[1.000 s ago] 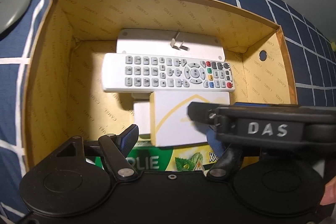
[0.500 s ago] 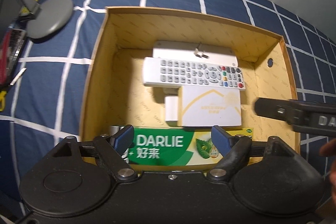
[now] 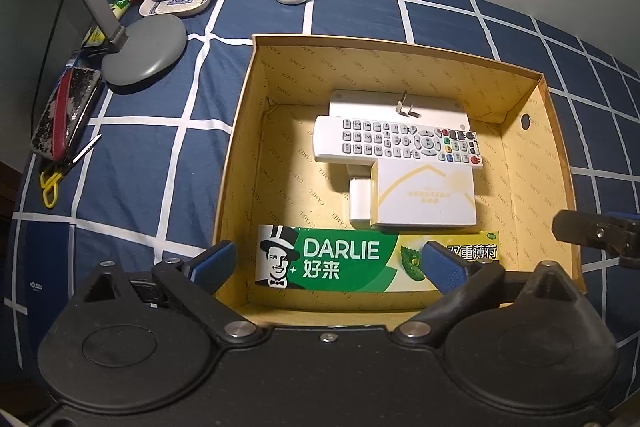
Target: Organize objects
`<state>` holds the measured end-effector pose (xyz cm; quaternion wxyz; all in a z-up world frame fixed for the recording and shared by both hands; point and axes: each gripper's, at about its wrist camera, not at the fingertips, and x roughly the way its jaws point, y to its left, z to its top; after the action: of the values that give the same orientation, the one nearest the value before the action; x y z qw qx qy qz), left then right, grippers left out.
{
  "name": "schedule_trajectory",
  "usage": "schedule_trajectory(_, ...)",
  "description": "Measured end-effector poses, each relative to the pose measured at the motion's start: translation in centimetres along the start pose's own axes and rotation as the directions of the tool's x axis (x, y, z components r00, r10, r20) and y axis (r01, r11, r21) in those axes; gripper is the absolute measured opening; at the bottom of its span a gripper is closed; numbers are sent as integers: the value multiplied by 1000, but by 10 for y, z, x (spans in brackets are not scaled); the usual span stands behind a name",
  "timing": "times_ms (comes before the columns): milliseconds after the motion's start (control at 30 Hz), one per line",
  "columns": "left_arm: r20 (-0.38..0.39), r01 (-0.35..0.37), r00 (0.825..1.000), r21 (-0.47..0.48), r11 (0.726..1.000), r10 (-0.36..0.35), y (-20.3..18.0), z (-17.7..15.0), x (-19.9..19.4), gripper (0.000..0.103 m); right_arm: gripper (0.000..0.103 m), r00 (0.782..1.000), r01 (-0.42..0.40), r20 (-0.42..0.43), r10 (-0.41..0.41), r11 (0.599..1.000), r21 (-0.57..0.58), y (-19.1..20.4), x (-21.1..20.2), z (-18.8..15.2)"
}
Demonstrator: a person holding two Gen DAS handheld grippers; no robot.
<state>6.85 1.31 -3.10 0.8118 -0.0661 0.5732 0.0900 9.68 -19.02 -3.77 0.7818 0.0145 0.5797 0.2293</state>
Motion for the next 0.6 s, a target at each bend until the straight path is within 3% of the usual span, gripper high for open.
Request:
schedule_trajectory(167,7,-12,1000,9,1000,11,1,-5,-4,103,103,1000,12,-7,-12,1000,6,-5,-2,-11)
schedule_trajectory(600,-13,-21,1000,8,1000,21,6,-15,-3,103,103,999,43,-32,-43,999,5,-10,0,-30)
